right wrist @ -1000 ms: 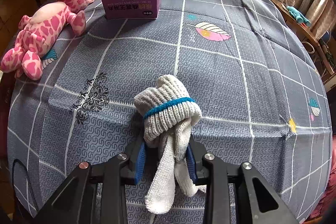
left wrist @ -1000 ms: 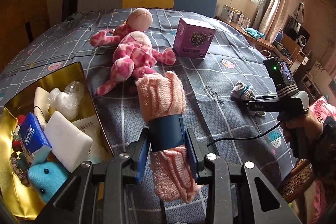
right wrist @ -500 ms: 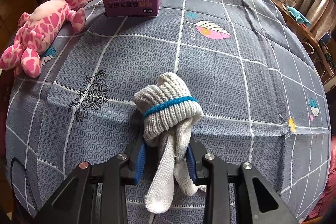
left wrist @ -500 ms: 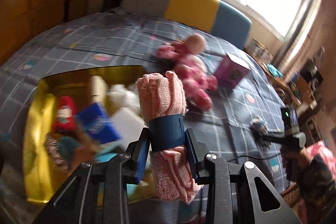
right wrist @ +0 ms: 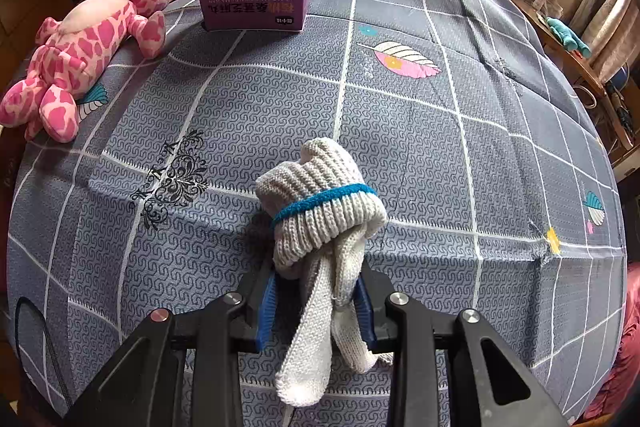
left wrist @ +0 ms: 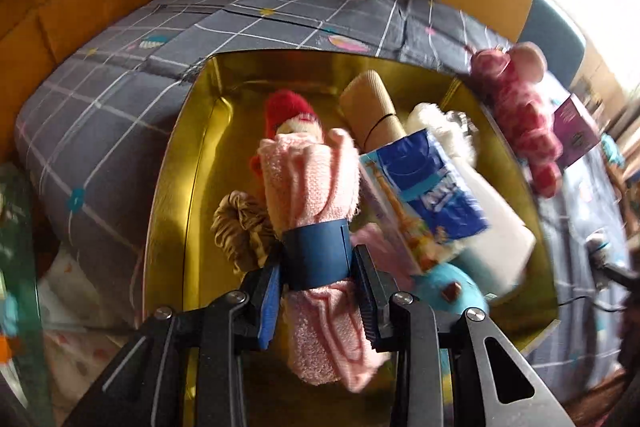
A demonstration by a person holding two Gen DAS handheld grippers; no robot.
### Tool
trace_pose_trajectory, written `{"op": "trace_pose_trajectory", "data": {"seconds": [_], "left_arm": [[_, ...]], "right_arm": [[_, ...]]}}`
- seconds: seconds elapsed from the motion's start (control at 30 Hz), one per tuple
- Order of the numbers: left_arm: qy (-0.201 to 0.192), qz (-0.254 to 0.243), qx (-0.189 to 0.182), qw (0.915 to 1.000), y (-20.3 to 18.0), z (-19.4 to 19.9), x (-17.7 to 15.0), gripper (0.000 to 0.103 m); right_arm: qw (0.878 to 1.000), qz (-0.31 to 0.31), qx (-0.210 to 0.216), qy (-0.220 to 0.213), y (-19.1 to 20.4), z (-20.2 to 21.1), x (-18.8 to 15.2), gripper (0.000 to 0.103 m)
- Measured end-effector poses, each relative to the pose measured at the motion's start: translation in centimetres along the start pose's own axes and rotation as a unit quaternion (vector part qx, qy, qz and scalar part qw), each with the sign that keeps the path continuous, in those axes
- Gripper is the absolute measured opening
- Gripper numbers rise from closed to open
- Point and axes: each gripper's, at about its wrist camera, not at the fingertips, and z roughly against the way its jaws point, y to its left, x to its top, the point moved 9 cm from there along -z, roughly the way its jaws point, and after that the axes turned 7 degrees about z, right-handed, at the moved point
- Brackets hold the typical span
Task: Organize soft objects
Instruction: 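Carry the pink sock into the gold tin and open the left tool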
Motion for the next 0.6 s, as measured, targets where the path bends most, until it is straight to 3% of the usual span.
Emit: {"op": "trace_pose_trajectory", "data": {"seconds": [0.13, 0.27, 0.6], "left_arm": [[-0.003, -0.017, 0.033, 0.9993, -0.1, -1.5, 0.9, 0.038], [-0.007, 0.002, 0.023, 0.9997, 0.3, -1.0, 0.7, 0.055], [-0.073, 0.013, 0.056, 0.9957, 0.6, 2.2, 0.6, 0.06]], "right_arm": [[1.0, -0.001, 0.0, 0.0, 0.0, 0.0, 0.0, 0.033], [1.0, 0.0, 0.0, 0.001, 0.0, 0.0, 0.0, 0.033], [1.0, -0.006, 0.003, 0.002, -0.1, -0.1, 0.1, 0.033]]}}
